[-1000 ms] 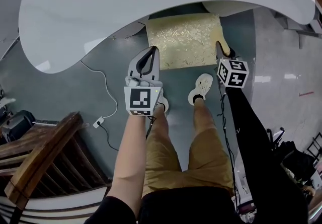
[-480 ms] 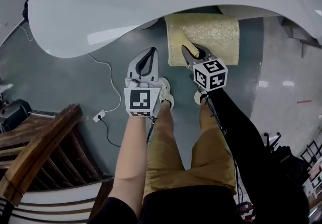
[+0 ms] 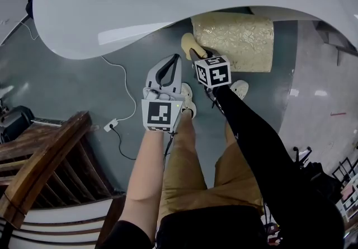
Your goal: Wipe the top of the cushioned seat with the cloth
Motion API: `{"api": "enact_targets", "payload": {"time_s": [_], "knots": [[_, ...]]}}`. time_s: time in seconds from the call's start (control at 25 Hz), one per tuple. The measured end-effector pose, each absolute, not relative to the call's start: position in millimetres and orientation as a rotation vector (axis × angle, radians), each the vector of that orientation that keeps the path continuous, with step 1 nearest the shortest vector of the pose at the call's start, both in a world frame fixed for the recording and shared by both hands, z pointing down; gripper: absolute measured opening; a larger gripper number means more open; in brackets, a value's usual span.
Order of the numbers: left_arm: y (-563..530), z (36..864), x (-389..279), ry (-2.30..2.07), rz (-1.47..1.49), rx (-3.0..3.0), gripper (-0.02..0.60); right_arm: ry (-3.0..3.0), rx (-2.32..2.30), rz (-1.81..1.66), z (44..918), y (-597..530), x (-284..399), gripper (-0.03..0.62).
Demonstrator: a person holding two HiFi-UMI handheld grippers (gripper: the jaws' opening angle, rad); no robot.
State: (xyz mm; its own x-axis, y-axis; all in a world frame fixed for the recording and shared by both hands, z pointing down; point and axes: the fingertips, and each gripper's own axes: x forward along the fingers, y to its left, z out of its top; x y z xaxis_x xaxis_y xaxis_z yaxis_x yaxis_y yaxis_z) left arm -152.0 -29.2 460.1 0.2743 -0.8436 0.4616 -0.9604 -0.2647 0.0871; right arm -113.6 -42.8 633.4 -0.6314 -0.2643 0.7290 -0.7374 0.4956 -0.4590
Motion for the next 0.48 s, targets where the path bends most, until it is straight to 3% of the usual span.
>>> {"api": "enact_targets", "payload": {"time_s": [0.48], "knots": [[-54.6, 460.8, -92.9, -1.592, 0.479, 2.257, 0.008, -2.056, 1.036, 1.027, 636.9, -80.2, 2.0, 0.058]]}}
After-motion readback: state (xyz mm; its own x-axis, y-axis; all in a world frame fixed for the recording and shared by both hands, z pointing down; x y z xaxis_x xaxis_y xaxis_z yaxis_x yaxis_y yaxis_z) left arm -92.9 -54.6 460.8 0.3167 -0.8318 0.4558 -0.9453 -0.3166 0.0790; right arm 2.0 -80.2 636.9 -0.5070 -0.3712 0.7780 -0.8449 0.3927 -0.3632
